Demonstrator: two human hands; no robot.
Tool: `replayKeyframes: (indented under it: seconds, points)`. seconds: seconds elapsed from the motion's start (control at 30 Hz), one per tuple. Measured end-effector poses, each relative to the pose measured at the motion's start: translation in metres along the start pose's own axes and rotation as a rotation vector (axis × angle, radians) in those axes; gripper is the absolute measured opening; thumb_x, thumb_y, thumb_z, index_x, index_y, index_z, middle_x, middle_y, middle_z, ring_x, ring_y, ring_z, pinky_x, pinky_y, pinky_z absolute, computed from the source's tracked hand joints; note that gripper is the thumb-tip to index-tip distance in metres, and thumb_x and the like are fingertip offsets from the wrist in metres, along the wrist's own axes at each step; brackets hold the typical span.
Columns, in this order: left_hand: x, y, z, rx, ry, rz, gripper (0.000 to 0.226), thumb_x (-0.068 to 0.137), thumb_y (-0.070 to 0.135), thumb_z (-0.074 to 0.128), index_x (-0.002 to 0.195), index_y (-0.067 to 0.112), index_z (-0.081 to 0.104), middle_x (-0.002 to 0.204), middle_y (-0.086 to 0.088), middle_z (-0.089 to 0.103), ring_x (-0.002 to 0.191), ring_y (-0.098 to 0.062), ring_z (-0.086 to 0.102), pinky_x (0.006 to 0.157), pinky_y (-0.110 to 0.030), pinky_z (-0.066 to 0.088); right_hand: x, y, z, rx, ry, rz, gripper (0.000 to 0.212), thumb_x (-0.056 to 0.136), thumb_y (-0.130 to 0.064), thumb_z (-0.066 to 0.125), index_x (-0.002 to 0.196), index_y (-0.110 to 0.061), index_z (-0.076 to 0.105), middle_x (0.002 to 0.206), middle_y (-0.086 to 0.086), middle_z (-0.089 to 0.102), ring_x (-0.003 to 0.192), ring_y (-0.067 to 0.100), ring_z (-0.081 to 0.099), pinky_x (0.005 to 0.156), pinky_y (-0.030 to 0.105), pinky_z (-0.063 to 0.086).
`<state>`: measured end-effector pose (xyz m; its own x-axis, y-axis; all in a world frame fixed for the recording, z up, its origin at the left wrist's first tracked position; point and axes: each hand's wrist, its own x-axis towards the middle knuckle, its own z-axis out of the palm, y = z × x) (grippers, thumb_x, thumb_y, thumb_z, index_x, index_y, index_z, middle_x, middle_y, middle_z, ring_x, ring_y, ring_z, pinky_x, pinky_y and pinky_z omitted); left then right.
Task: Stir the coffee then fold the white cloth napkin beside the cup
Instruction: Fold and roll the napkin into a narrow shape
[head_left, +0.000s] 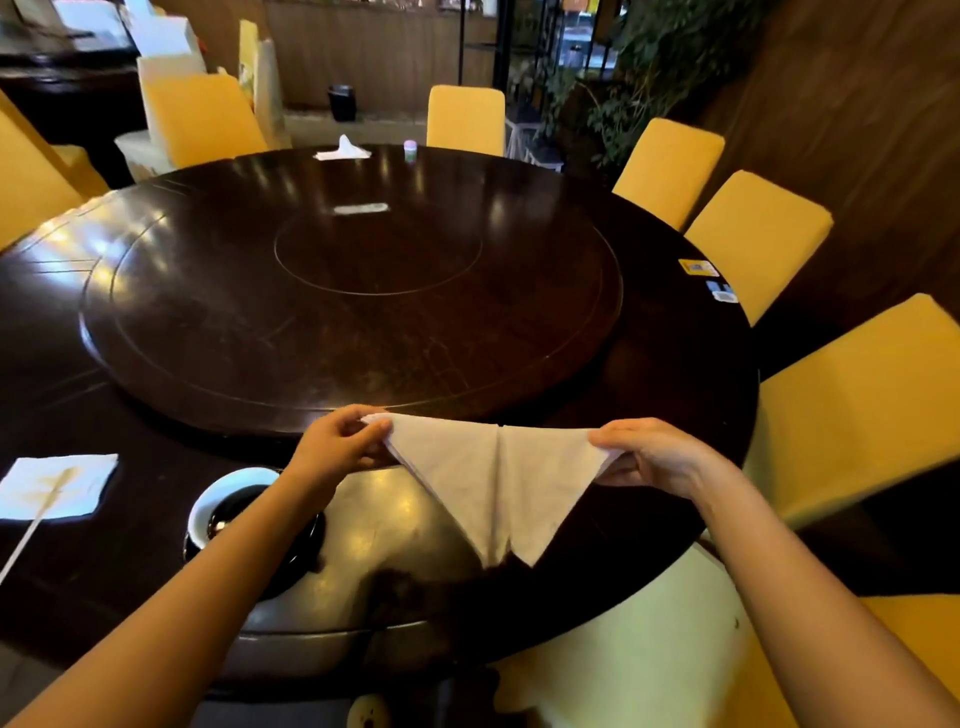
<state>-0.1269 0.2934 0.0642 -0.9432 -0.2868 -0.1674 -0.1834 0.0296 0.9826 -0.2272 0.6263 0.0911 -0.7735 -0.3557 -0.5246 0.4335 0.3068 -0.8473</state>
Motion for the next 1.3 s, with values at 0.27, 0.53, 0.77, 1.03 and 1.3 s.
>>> replayKeyframes:
  seconds: [0.27,0.53,0.77,1.03,1.3]
  points:
    - [0.012,-0.077,0.016,0.015,0.101,-0.445,0.016,0.090,-0.001,0.053,0.075,0.005,0.055,0.066,-0.013,0.054,0.032,-0.006,0.056,0.037,-0.021,0.053,0.048,0.075,0.052,0.059,0.210,0.335,0.013,0.087,-0.006,0.060,0.076,-0.004,0.054,0.076,0.013,0.060,0.068,0.021,0.059,0.042,0.025,0.054]
    - [0.007,-0.107,0.024,0.461,0.223,-0.302,0.040,0.084,0.003,0.059,0.123,0.004,0.053,0.106,-0.019,0.058,0.100,-0.035,0.059,0.093,-0.040,0.048,0.058,0.117,0.081,-0.723,0.598,-0.011,0.041,0.086,-0.032,0.060,0.120,-0.010,0.054,0.125,0.017,0.049,0.114,0.035,0.045,0.092,0.042,0.042]
    - [-0.068,-0.136,0.043,0.813,0.041,0.185,0.045,0.070,0.016,0.076,0.112,0.010,0.062,0.113,-0.012,0.058,0.108,-0.031,0.051,0.091,-0.040,0.042,0.011,0.157,0.128,-1.096,0.215,-0.727,0.028,0.080,-0.040,0.051,0.093,-0.019,0.064,0.091,-0.002,0.067,0.090,0.014,0.050,0.076,0.023,0.034]
    - [-0.084,-0.155,0.072,1.012,-0.049,0.346,0.059,0.065,0.034,0.077,0.117,0.025,0.050,0.127,-0.007,0.053,0.117,-0.020,0.034,0.094,-0.042,0.040,0.010,0.177,0.149,-1.097,0.204,-0.685,0.013,0.080,-0.027,0.064,0.091,-0.022,0.061,0.091,-0.004,0.062,0.087,0.012,0.050,0.074,0.019,0.033]
    - [-0.084,-0.154,0.074,1.074,-0.039,0.396,0.057,0.063,0.032,0.080,0.112,0.024,0.052,0.121,-0.005,0.058,0.112,-0.024,0.043,0.091,-0.041,0.044,0.004,0.175,0.156,-1.072,0.219,-0.731,0.020,0.087,-0.030,0.047,0.084,-0.019,0.064,0.081,-0.003,0.064,0.076,0.013,0.056,0.069,0.020,0.040]
